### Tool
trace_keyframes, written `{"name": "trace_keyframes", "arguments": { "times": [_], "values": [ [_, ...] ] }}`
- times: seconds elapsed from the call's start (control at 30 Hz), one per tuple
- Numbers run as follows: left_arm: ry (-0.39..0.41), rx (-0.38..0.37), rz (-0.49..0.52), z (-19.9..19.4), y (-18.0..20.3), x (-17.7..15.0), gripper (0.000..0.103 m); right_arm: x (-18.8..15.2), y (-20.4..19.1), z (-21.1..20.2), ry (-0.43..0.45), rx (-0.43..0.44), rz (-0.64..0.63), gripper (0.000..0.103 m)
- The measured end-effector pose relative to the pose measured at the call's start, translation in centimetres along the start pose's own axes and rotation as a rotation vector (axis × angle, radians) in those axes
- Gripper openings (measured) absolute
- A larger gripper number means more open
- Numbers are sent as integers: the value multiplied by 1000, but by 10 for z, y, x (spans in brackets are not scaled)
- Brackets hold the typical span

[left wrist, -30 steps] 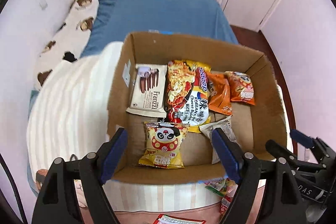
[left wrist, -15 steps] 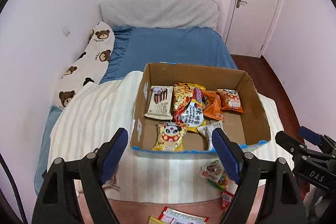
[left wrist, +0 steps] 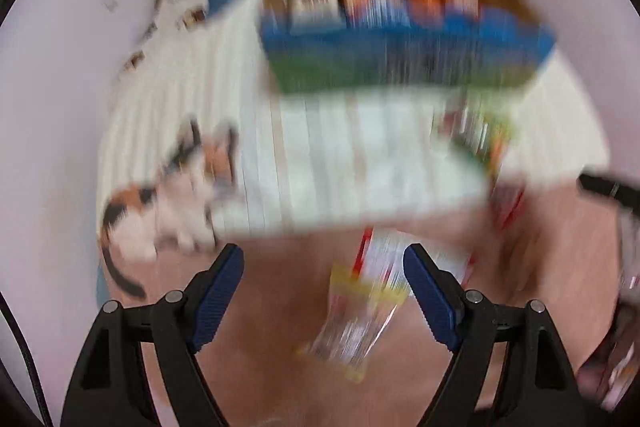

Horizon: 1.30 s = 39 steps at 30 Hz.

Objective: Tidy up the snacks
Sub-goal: 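Grasp the clear bread bag with the left tool while the right tool grasps the brown biscuit packet, then lift both packets and carry them over the cardboard box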

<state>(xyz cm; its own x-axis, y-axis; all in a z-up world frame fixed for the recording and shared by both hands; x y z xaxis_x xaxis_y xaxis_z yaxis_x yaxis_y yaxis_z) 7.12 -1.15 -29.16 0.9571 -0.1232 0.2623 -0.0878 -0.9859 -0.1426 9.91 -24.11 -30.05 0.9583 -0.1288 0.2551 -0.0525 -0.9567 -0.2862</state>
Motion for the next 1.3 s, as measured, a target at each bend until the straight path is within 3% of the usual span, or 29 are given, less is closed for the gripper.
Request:
{"name": "trace_keyframes", "arguments": {
  "times": [0.2,0.37,0.43,0.53,0.63,0.77,0.87,1.0,1.07,1.17,1.3],
  "values": [
    [-230,-50,77,72,18,-86,81,-53,20,52,-149,-27,31,89],
    [-330,-80,109,111,35,-113,81,-81,31,92,-240,-84,2,89],
    [-312,-86,94,116,37,-109,81,-90,33,107,-273,-102,-9,89],
    [-303,-123,-15,119,32,-105,71,-101,38,124,-301,-133,-11,88],
    [-310,-168,-172,119,22,-102,70,-110,43,131,-289,-169,-13,61],
    [-315,-191,-265,121,17,-106,69,-125,41,132,-274,-160,-40,60],
    [-326,-194,-252,125,17,-113,70,-144,40,126,-312,-145,-80,60],
    [-355,-176,-157,134,23,-116,71,-169,39,123,-375,-134,-134,62],
    [-368,-171,-131,139,24,-116,71,-175,39,126,-395,-118,-119,72],
    [-377,-173,-135,142,23,-114,71,-179,39,132,-404,-101,-79,79],
    [-356,-177,-156,148,25,-111,71,-175,38,142,-410,-129,-82,79]
  ]
}}
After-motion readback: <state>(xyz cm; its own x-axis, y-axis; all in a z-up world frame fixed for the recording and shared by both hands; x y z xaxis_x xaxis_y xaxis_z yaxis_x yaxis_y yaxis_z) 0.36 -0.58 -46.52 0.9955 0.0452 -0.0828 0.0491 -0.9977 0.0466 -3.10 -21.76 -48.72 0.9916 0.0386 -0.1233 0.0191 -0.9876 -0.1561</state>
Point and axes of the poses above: each gripper's, at about its wrist camera, not at the fingertips, and z roughly the way its jaws point, y to its right, x to its top, the point moved 10 cm from there along z, roughly the way its jaws point, and after that the axes turned 3 degrees about y, right-handed, at the moved point
